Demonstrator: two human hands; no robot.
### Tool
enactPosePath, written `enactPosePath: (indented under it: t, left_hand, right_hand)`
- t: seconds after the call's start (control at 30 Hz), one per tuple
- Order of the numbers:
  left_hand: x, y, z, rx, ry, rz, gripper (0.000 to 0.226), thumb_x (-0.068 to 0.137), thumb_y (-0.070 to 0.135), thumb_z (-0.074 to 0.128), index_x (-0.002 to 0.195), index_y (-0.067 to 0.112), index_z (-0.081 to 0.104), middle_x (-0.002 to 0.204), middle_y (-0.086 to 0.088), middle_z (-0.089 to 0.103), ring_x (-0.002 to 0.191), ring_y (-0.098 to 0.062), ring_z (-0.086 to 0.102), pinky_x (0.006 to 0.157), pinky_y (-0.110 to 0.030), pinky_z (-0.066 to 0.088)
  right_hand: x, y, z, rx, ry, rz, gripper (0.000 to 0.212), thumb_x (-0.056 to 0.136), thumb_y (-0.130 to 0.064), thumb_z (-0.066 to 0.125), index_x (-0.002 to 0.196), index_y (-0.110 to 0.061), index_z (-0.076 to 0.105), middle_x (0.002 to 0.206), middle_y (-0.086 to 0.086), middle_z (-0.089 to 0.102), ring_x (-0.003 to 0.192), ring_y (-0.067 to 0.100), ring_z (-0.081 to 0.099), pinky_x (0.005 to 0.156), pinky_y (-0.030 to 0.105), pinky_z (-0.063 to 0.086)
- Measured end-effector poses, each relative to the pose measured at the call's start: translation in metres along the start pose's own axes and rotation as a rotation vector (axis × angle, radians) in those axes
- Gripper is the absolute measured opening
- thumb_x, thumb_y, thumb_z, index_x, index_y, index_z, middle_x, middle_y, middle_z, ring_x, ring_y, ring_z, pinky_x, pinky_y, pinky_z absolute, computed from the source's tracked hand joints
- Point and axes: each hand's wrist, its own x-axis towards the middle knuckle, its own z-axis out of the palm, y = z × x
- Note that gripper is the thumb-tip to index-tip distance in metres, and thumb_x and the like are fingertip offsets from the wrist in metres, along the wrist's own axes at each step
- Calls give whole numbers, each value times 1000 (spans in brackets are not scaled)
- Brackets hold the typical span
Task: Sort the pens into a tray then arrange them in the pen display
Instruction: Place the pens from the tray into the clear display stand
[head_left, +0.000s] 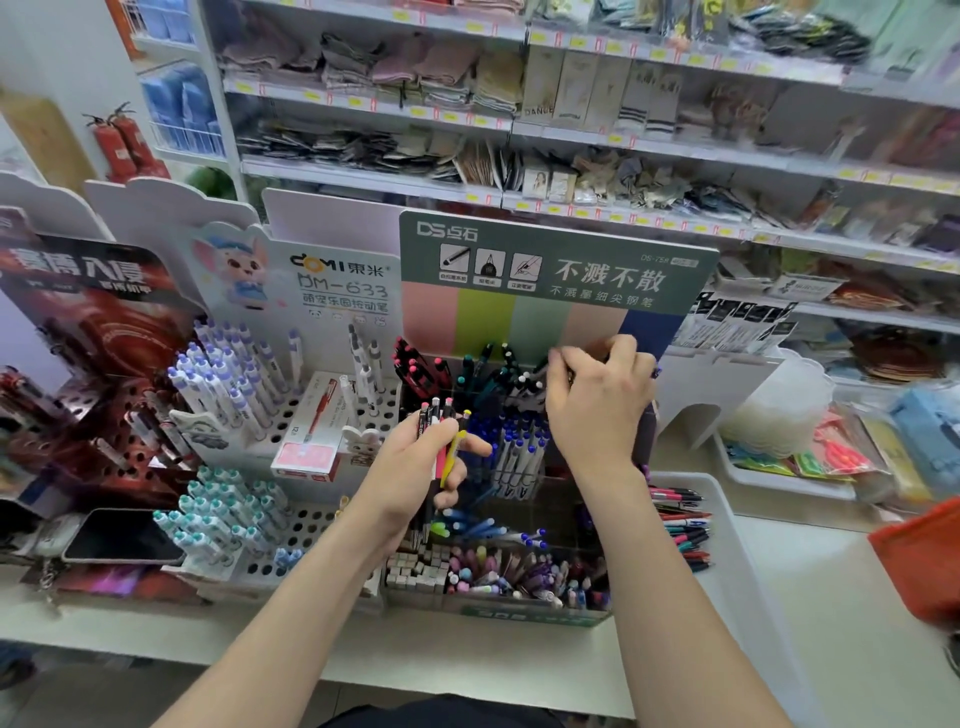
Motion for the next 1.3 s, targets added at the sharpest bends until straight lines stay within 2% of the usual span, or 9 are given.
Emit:
enactPosePath:
  t: [0.17, 0.37, 0.53, 0.7, 0.8, 0.87, 1.0, 1.13, 1.3]
  left_hand:
    - [2, -2, 2, -24, 2, -25, 18, 113, 20, 46, 114, 6, 57, 93, -13, 67, 62, -18, 51, 46, -28, 35]
    - [2, -8, 4, 69, 26, 23, 18, 113, 21, 48, 118, 10, 61, 89, -8, 72, 66, -17, 59, 52, -30, 43]
    - [-4, -15, -5, 208, -1, 75, 20, 113, 23, 49, 115, 9, 64, 76, -9, 64, 61, -18, 55, 50, -29, 43]
    - [-17, -19, -10, 231, 8, 73, 19, 113, 25, 51, 114, 9, 61, 77, -10, 69, 66, -25, 65, 58, -39, 53]
    - [-20, -22, -13, 238, 37, 64, 22, 112, 31, 51, 115, 11, 60, 89, -12, 78, 85, -34, 74, 78, -50, 63]
    - [-21, -25, -16, 325, 90, 87, 23, 112, 36, 50, 115, 16, 60, 91, -6, 80, 92, -27, 75, 88, -45, 59]
    - [-24, -27, -16, 275, 149, 80, 20, 112, 33, 51, 116, 17, 62, 84, -6, 74, 76, -23, 72, 67, -39, 61]
    - [-23, -28, -10, 288, 76, 42, 25, 113, 34, 48, 117, 13, 61, 80, -2, 68, 60, -16, 51, 53, -31, 43]
    - [-19, -20, 13, 159, -19, -6, 25, 114, 31, 47, 122, 11, 60, 80, 1, 65, 55, -12, 41, 48, -25, 35]
  right_hand:
    - [5, 8, -5, 75, -37, 35, 13, 94, -37, 78, 104, -30, 84, 110, 9, 55, 100, 34, 49, 81, 46, 46]
    - [-24, -2, -12, 271, 27, -73, 23, 101, -22, 65, 119, -17, 79, 107, 4, 60, 98, 24, 54, 85, 39, 47]
    - [-80, -33, -26, 746, -437, 10, 14, 102, -27, 71, 108, -21, 82, 95, -15, 76, 90, 2, 72, 81, 26, 58]
    - [-110, -36, -18, 869, -493, 247, 12, 106, -29, 65, 104, -27, 77, 91, -14, 75, 87, 9, 72, 78, 26, 56]
    - [-115, -37, -20, 889, -428, 261, 17, 112, -25, 51, 107, -26, 67, 86, -10, 67, 76, 11, 65, 74, 33, 55]
    - [-117, -39, -23, 932, -360, 281, 18, 114, -22, 46, 109, -24, 64, 83, -4, 64, 69, 15, 63, 68, 39, 56]
    - [-111, -38, -34, 893, -53, 290, 18, 114, -16, 43, 115, -17, 61, 81, -5, 61, 68, 14, 59, 61, 37, 51]
    - [-81, -16, -45, 684, 294, 197, 18, 114, -7, 41, 118, -3, 58, 97, -4, 59, 81, 13, 57, 71, 24, 47]
    - [-45, 16, -42, 487, 388, 172, 22, 114, -9, 44, 118, 1, 63, 106, 10, 62, 91, 13, 54, 83, 17, 42]
